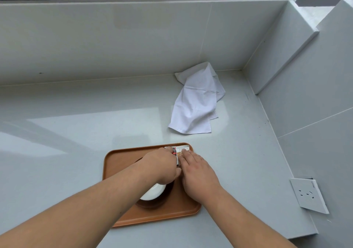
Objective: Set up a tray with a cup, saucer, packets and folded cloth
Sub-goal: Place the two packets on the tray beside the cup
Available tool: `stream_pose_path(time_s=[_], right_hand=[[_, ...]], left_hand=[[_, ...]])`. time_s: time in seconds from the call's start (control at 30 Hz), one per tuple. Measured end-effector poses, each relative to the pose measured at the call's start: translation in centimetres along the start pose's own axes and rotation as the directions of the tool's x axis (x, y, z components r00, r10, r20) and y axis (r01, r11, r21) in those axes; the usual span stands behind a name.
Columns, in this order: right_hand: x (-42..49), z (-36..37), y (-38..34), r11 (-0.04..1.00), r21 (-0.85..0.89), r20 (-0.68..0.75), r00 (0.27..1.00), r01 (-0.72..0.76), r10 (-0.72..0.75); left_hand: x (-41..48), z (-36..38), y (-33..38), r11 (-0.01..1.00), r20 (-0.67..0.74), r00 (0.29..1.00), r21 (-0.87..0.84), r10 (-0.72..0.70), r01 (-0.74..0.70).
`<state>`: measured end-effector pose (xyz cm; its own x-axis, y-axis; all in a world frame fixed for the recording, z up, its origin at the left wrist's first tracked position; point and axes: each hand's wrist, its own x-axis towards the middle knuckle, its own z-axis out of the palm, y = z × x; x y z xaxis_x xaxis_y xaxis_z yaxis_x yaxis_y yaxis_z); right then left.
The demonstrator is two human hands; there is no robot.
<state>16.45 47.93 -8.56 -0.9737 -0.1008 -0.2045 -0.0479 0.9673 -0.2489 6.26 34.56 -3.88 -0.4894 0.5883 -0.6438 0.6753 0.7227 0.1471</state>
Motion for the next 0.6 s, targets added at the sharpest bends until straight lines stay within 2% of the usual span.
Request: stream_pose_path(time_s=[0.6], right_hand=[[0.8,-1.3,-0.2,1.0,0.001,0.055,0.998,-0.017,0.017]], left_hand=[[0.3,-0.2,-0.2,0.999,-0.053,0.999,-0.034,0.0,-0.001]])
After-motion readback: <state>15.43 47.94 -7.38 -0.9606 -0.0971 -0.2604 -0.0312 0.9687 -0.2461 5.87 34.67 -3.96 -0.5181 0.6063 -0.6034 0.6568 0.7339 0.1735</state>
